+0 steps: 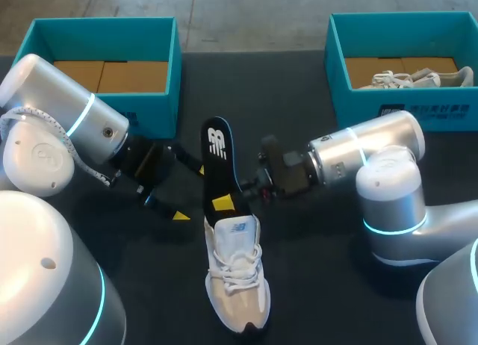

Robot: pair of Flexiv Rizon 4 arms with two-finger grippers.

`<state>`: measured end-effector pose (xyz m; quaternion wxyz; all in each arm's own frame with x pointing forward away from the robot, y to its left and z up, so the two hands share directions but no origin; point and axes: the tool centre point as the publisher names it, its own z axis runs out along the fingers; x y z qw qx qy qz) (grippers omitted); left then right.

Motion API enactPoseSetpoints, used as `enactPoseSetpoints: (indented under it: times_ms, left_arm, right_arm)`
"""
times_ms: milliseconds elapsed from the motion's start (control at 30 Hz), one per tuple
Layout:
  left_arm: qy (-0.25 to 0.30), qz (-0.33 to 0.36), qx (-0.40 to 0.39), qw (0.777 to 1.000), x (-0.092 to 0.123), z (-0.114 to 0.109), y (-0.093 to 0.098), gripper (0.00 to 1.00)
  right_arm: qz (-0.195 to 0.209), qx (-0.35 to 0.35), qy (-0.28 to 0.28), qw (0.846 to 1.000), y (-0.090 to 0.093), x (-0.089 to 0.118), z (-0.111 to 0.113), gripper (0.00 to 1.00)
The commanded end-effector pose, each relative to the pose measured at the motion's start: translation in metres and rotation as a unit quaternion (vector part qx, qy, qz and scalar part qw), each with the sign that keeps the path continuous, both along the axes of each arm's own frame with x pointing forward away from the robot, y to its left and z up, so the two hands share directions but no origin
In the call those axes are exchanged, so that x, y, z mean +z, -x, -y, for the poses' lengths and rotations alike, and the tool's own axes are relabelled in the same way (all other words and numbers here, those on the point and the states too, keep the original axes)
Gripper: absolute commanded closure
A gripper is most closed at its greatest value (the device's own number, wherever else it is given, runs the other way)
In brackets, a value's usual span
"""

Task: Take the shoe out of the shoebox, open the shoe tongue, remove and reinsert the insole, then place the shoe into the shoebox

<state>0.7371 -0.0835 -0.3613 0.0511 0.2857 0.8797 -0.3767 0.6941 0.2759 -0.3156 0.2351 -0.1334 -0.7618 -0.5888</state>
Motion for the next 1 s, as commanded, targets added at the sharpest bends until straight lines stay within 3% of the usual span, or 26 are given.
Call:
enactPoseSetpoints:
  times_ms: [33,100,133,1000]
  left_arm:
    - [-0.002,0.0,0.0,1.0,0.0,0.0,0.0,0.0]
    - [-0.002,0.0,0.0,1.0,0.0,0.0,0.0,0.0]
    - [-0.002,0.0,0.0,1.0,0.0,0.0,0.0,0.0]
    - [-0.002,0.0,0.0,1.0,0.0,0.0,0.0,0.0]
  right_arm:
    - [-0.002,-0.006,-0.001,1.0,0.001,-0.002,-0.001,0.76]
    - [-0.004,-0.008,-0.001,1.0,0.001,-0.003,-0.001,0.98]
    - [-0.005,-0.009,-0.001,1.0,0.001,-0.003,-0.001,1.0]
    - [-0.037,-0.024,-0.006,0.999,0.006,-0.015,0.009,1.0]
